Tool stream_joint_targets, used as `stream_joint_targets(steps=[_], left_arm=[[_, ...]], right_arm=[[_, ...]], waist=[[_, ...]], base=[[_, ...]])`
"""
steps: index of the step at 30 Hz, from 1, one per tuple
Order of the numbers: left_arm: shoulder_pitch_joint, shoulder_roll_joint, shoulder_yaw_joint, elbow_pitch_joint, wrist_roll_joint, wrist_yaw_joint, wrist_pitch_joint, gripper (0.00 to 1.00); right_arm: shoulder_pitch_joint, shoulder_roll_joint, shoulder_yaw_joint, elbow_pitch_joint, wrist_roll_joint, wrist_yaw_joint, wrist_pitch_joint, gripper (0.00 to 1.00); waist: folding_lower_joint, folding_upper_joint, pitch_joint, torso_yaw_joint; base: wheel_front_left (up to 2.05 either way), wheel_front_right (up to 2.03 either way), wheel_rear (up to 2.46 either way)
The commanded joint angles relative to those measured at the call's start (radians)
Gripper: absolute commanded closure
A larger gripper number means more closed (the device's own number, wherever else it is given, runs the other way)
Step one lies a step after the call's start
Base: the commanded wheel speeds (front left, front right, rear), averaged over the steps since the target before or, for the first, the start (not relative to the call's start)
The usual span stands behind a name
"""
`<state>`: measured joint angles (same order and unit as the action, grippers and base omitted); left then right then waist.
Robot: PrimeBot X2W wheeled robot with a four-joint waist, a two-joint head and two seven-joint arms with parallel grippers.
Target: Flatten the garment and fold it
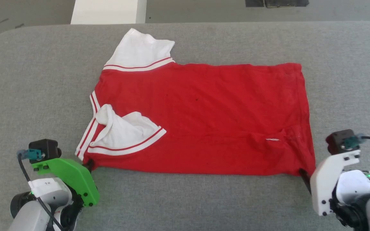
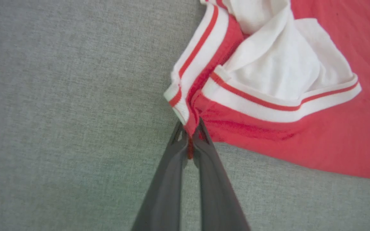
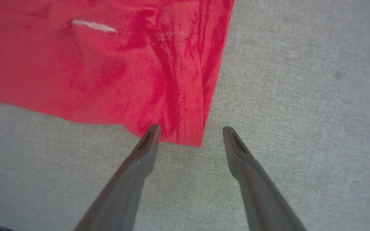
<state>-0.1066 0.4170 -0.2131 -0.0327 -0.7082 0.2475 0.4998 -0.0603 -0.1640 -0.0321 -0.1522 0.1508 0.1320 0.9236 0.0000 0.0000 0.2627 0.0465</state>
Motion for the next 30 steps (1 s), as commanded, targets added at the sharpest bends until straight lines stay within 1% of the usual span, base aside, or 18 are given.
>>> stream_joint_targets(steps=[1,5,10,11,12,13,18,21,24,27,30], left_arm=[[0.013,-0.001,-0.002,-0.013,0.002,0.002,-0.005,1.00],[0.013,-0.006,-0.010,-0.036,0.004,0.001,-0.009,1.00],[0.017,-0.010,-0.015,-0.044,0.002,0.001,-0.011,1.00],[0.018,-0.011,-0.015,-0.043,0.001,0.000,-0.013,1.00],[0.019,-0.011,-0.015,-0.042,0.000,0.000,-0.014,1.00],[0.020,-0.012,-0.014,-0.041,-0.002,0.000,-0.017,1.00],[0.028,-0.017,-0.001,-0.045,-0.019,0.002,-0.024,1.00],[0.040,-0.003,0.013,-0.072,-0.011,0.023,-0.022,1.00],[0.069,0.011,0.021,-0.114,-0.007,0.045,-0.007,1.00],[0.110,0.024,0.022,-0.158,-0.008,0.065,0.018,1.00],[0.163,0.030,0.019,-0.201,-0.015,0.083,0.042,1.00]], right_arm=[[-0.026,-0.002,0.015,0.021,-0.029,-0.001,-0.009,0.00],[-0.048,-0.003,0.043,0.083,-0.070,-0.001,-0.030,0.00],[-0.054,-0.004,0.075,0.146,-0.072,-0.001,-0.034,0.00],[-0.056,-0.004,0.077,0.154,-0.067,-0.001,-0.034,0.53],[-0.058,-0.002,0.076,0.157,-0.059,-0.001,-0.037,0.89],[-0.062,-0.003,0.077,0.159,-0.052,-0.001,-0.039,1.00],[-0.078,-0.021,0.063,0.134,0.000,-0.001,-0.052,1.00],[-0.073,-0.025,0.034,0.095,0.068,-0.001,-0.049,1.00],[-0.050,-0.056,0.009,0.050,0.102,-0.001,-0.021,1.00],[-0.020,-0.083,-0.014,0.021,0.121,-0.001,0.008,1.00],[0.025,-0.092,-0.042,0.003,0.130,-0.001,0.037,1.00]], waist=[[0.0000,0.0000,0.012,0.009],[0.0000,0.0000,0.026,0.024],[0.0000,0.0000,0.033,0.032],[0.0000,0.0000,0.033,0.032],[0.0000,0.0000,0.031,0.032],[0.0000,0.0000,0.028,0.031],[0.0000,0.0000,-0.014,0.024],[0.0000,0.0000,-0.058,0.023],[0.0000,0.0000,-0.098,0.023],[0.0000,0.0000,-0.125,0.025],[0.0000,0.0000,-0.138,0.030]], base=[[0.00,0.00,0.00],[0.00,0.00,0.00],[0.00,0.00,0.00],[0.00,0.00,0.00],[0.00,0.00,0.00],[0.00,0.00,0.00],[0.00,0.00,0.00],[0.00,0.00,0.00],[0.00,0.00,0.00],[0.00,0.00,0.00],[0.00,0.00,0.00]])
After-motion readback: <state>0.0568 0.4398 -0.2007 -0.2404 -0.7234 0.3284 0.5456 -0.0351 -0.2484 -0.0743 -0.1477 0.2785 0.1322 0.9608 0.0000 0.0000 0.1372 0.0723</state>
